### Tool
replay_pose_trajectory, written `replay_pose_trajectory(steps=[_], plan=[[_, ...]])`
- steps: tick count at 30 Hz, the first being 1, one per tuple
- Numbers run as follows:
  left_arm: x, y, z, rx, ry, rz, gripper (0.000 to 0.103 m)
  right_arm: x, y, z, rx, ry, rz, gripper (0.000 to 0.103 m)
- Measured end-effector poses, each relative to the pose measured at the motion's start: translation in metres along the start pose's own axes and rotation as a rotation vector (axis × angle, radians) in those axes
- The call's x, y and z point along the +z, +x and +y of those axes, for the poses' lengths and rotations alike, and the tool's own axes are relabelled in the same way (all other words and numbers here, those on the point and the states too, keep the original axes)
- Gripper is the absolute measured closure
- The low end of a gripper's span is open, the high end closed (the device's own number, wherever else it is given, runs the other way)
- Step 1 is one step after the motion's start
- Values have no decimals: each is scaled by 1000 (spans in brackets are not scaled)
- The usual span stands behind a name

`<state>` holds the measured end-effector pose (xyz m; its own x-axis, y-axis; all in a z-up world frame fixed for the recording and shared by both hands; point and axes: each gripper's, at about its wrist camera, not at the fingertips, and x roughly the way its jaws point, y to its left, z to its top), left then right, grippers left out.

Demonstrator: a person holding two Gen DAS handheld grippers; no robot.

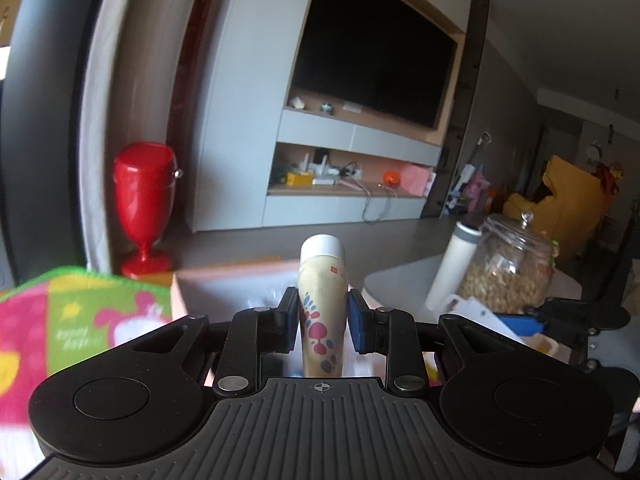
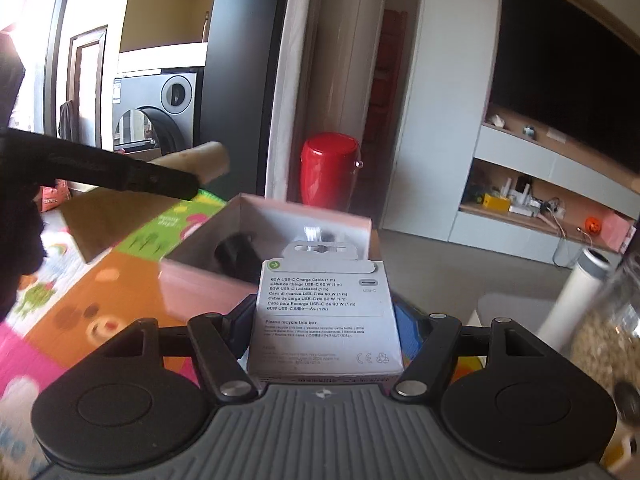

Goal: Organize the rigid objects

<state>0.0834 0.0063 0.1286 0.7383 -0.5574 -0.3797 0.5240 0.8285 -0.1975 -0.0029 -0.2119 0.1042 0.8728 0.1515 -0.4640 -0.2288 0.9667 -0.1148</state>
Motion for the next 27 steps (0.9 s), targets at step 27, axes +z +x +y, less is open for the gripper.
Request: replay_pose_trajectory(steps=[27], plan=[[-125, -45, 19, 264, -27, 323, 73, -55, 43, 22, -26, 103, 244, 14]])
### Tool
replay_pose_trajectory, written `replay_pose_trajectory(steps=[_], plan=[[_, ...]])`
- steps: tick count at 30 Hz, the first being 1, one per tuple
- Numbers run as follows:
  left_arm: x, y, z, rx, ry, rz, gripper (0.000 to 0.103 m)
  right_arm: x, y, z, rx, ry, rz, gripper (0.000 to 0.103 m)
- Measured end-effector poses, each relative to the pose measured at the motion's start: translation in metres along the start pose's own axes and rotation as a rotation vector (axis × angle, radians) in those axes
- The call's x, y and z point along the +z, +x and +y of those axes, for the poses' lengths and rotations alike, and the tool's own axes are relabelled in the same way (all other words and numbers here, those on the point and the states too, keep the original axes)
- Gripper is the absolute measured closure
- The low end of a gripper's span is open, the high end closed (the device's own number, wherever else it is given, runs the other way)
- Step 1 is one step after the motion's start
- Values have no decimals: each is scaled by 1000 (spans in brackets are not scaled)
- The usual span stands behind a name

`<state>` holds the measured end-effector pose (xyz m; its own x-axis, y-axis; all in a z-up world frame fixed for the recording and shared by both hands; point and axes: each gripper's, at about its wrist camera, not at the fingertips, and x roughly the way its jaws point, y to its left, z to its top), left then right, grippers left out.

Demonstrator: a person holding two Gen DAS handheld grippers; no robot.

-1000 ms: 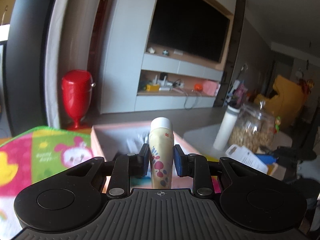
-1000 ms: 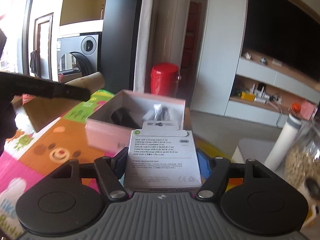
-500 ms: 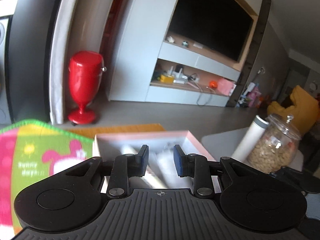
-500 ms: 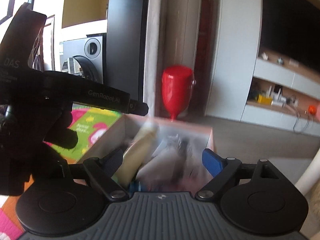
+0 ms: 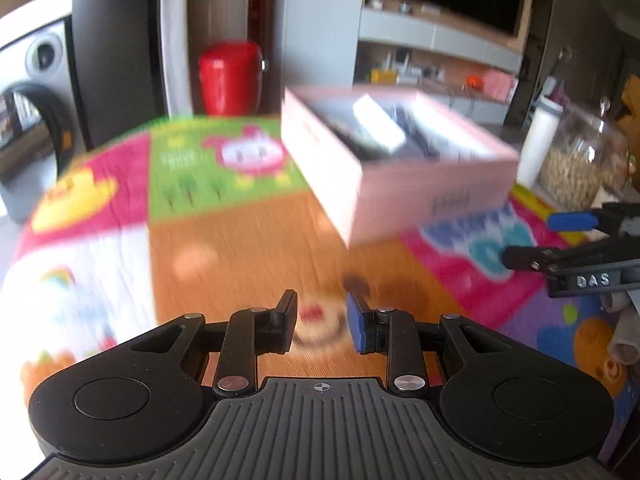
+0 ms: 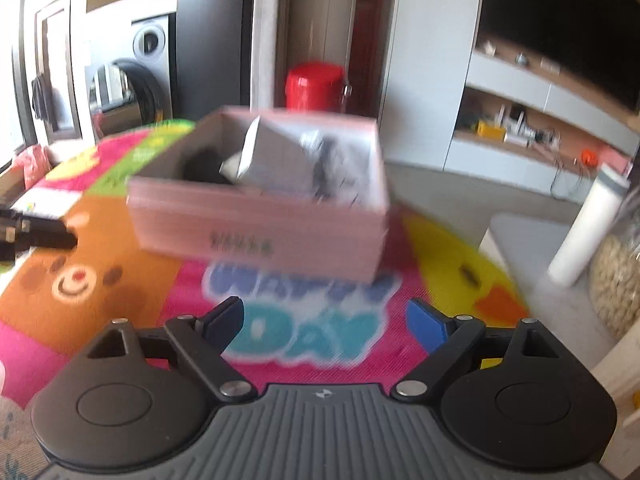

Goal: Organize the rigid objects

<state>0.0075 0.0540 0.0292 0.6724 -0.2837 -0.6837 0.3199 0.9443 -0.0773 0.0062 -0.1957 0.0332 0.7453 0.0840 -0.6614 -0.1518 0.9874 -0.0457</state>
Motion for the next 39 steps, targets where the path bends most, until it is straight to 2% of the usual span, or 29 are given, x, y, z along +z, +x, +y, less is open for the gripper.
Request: replay_pose_trajectory(steps=[1, 2, 4, 6, 8, 10, 12, 15, 16, 23, 39], plan=[[-3, 5, -2, -17, -11, 26, 70, 0, 4, 2, 15, 3, 19, 14], [-4, 7, -8, -11, 2, 6, 63, -1, 6, 6, 31, 0, 37, 14], [-4, 12, -16, -7, 40, 14, 46, -2, 13, 14, 34, -17, 67, 14], [-1, 19, -25, -30, 47, 33, 14, -3, 16, 17, 12, -12, 58, 9], [0, 27, -33, -50, 52, 39, 2, -3, 20, 14, 6, 7, 70, 2], [-2, 30, -38, -19, 31, 19, 2, -5, 23, 8, 24, 48, 84, 1], [-4, 25, -38, 4, -51, -29, 3, -7, 23, 4, 23, 62, 81, 0], [-6, 28, -37, 147, -112, -63, 3, -9, 22, 1, 2, 65, 65, 0], [-7, 28, -38, 175, -117, -67, 3, -10, 23, -1, 5, 74, 61, 0], [-11, 26, -52, 251, -101, -71, 2, -12, 26, -6, 14, 75, 25, 0], [-9, 28, -50, 262, -119, -72, 1, -18, 28, -1, -35, 115, -32, 0]])
